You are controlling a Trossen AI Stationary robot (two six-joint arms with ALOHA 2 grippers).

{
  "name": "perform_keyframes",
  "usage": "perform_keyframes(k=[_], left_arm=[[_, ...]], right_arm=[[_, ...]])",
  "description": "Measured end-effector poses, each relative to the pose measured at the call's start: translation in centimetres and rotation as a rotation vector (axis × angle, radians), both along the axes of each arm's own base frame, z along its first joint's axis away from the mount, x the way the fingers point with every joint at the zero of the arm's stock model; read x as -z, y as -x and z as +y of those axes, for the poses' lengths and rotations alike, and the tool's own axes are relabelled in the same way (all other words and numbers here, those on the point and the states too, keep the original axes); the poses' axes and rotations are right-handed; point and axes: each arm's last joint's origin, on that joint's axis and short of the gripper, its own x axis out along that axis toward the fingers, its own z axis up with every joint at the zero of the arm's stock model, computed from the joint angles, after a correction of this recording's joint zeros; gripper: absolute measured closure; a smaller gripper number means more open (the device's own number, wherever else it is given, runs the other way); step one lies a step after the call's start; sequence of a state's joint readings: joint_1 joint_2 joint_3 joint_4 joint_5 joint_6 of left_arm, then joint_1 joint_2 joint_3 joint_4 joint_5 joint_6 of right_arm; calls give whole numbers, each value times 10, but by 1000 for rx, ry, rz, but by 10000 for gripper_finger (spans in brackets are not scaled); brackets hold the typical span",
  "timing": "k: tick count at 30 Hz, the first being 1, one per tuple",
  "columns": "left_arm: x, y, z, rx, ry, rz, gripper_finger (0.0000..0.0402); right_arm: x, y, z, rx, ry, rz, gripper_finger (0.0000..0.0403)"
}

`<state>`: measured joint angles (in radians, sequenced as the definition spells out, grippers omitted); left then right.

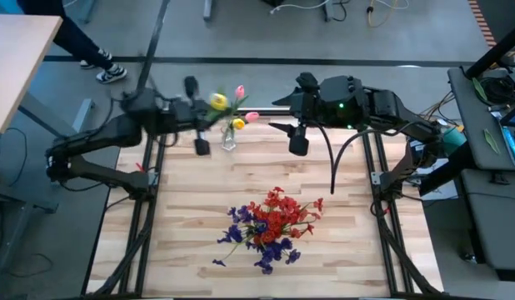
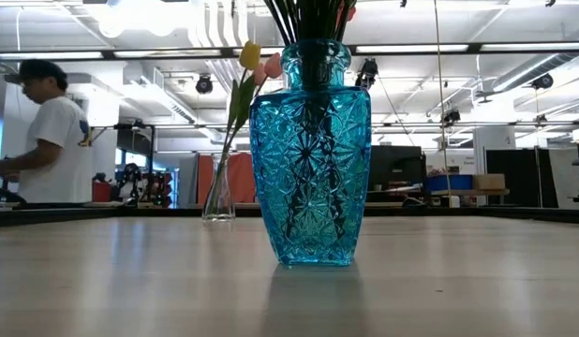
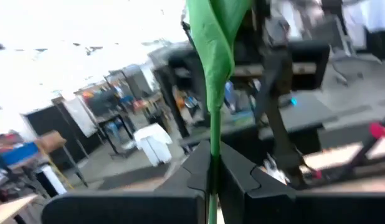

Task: Sort flowers into vase by color
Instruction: Put the yellow flower into the transparent vase

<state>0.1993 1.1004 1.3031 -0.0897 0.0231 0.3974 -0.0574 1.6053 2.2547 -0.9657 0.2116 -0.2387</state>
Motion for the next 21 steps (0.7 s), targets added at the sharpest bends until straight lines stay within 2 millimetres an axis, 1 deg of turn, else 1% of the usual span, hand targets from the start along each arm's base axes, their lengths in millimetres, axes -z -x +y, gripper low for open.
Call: perform_keyframes(k=[2,4,8,16,21], left_arm=[[3,14,0,-14,6,-44,402],[12,25,2,-32,21,-83,402],[43,38,10,-101,64,-102,402],[95,53,38,-243,151,-245,401],[124,54,56,-279,199,-306,401]], right_arm=[[1,2,0,1,-5,16,157],[2,2,0,1,-7,25,155],[3,1,0,3,-15,28,155],[3,1,0,7,-25,26,153],[5,0,0,7,-34,30,158]])
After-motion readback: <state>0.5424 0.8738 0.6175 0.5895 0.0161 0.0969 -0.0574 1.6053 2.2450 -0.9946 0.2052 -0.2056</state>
